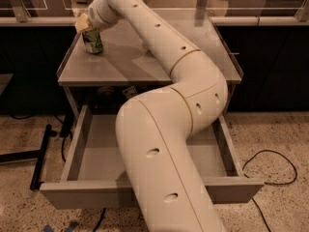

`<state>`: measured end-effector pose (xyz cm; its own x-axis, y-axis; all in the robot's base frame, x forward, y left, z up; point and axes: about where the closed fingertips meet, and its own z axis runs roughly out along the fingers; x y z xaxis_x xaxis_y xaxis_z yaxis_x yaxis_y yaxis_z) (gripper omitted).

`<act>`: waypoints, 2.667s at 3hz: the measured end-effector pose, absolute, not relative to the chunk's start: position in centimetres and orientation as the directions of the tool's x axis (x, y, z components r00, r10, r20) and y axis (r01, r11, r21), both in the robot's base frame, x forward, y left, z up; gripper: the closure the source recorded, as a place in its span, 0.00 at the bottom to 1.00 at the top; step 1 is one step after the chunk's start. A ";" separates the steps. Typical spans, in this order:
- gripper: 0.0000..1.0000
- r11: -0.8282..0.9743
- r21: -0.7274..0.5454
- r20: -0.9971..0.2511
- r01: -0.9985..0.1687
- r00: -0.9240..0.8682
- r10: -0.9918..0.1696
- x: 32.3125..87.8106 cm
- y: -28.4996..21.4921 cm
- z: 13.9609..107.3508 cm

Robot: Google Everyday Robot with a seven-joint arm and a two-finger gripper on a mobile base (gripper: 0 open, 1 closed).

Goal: Place green can into top drawer

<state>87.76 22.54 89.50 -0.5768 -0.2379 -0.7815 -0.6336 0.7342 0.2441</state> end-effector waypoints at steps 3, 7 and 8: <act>1.00 0.735 0.229 -0.807 -0.638 -0.547 -0.222 87.2 19.1 91.8; 1.00 0.697 0.196 -0.841 -0.690 -0.483 -0.242 79.8 11.8 94.2; 1.00 0.664 0.187 -0.875 -0.724 -0.430 -0.223 77.1 10.7 94.7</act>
Offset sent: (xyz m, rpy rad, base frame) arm -0.0133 -0.0609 0.0397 0.0380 -0.0809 -0.0392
